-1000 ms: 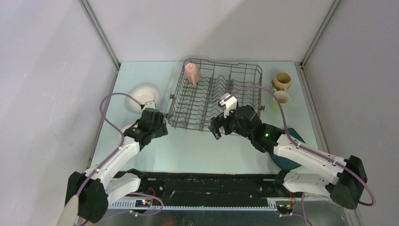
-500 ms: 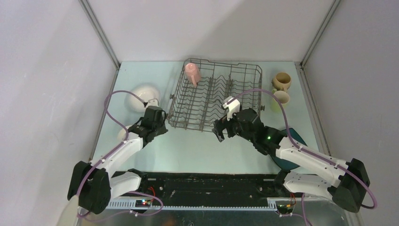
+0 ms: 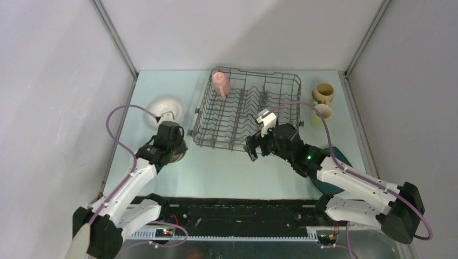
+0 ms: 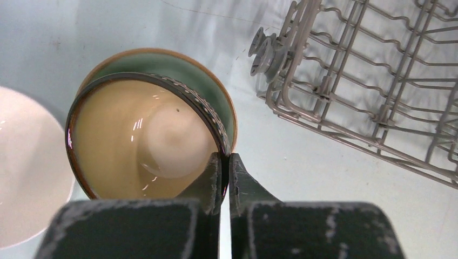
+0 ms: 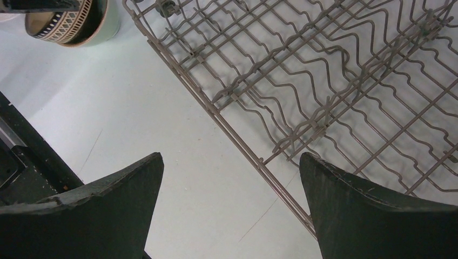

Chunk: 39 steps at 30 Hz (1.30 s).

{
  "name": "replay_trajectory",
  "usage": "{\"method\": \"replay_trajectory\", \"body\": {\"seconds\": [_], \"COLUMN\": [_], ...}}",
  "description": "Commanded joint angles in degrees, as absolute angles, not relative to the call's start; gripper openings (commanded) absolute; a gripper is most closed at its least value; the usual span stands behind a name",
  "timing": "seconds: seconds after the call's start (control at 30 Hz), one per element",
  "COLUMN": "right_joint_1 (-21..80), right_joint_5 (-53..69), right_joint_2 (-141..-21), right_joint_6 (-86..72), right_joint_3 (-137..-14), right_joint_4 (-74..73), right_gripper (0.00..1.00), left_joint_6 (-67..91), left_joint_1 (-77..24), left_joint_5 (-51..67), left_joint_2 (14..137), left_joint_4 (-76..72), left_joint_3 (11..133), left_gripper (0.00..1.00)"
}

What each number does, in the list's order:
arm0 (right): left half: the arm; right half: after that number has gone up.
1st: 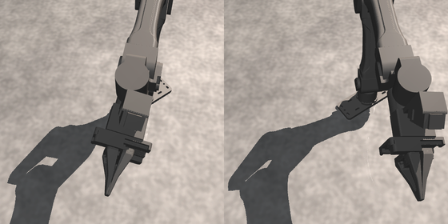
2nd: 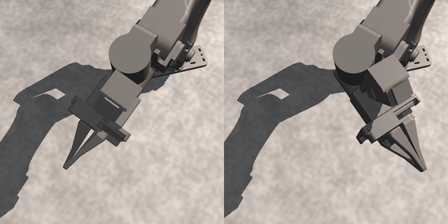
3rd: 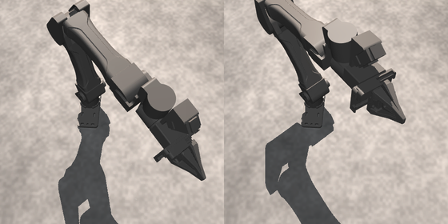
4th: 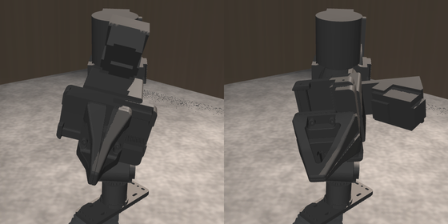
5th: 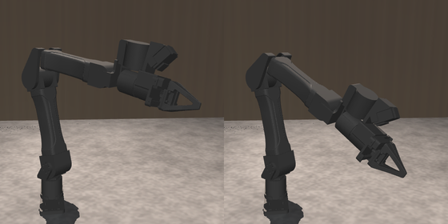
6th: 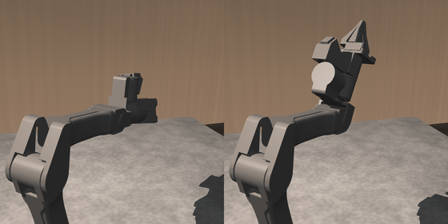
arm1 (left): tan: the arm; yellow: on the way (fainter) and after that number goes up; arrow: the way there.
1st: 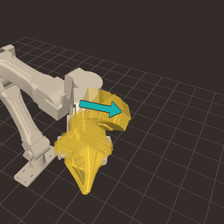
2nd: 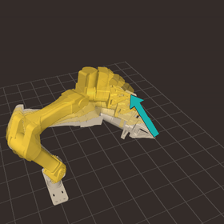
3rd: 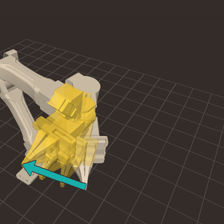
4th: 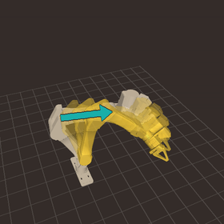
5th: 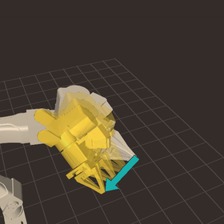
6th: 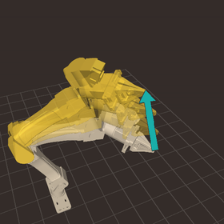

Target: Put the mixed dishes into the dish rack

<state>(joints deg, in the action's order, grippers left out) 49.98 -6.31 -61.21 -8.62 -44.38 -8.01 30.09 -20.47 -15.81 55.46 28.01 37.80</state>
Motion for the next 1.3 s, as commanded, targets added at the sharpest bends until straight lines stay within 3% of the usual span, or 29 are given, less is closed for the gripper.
{"method": "replay_trajectory", "body": {"seconds": [0.0,0.17,0.33,0.53,0.67,0.87,1.07,1.27], "right_joint_1": [49.59,49.36,47.05,48.24,51.16,57.39,59.43,61.21], "right_joint_5": [-6.55,-5.72,3.68,7.11,7.59,0.78,-13.96,-17.51], "right_joint_2": [-60.67,-60.58,-59.82,-59.51,-59.84,-62.21,-66.23,-71.08], "right_joint_6": [-9.49,-9.81,-12.46,-14.09,-15.67,-17.34,-24.02,-22.95], "right_joint_3": [-44.31,-44.3,-44.27,-44.34,-44.3,-44.34,-44.38,-46.33], "right_joint_4": [-5.55,-5.09,-3.9,2.31,8.37,19.96,26.91,29.32], "right_gripper": [1.0,1.0,1.0,0.99,1.0,1.0,1.0,1.0], "left_joint_6": [31.33,31.26,31.42,35.41,45.22,67.01,70.25,71.52], "left_joint_1": [-20.48,-20.41,-20.35,-20.3,-20.3,-20.67,-22.18,-22.94], "left_joint_5": [-16.09,-16.19,-13.13,1.03,13.48,23.82,19.61,19.29], "left_joint_2": [50.15,45.33,42.12,39.12,38.54,39.58,40.51,42.06], "left_joint_4": [31.4,35.88,38.0,34.32,23.33,-12.91,-16.18,-16.17], "left_joint_3": [43.34,46.9,51.95,54.48,51.82,39.33,38.25,39.19], "left_gripper": [0.0,0.0,0.0,0.0,0.0,0.0,0.0,0.0]}}
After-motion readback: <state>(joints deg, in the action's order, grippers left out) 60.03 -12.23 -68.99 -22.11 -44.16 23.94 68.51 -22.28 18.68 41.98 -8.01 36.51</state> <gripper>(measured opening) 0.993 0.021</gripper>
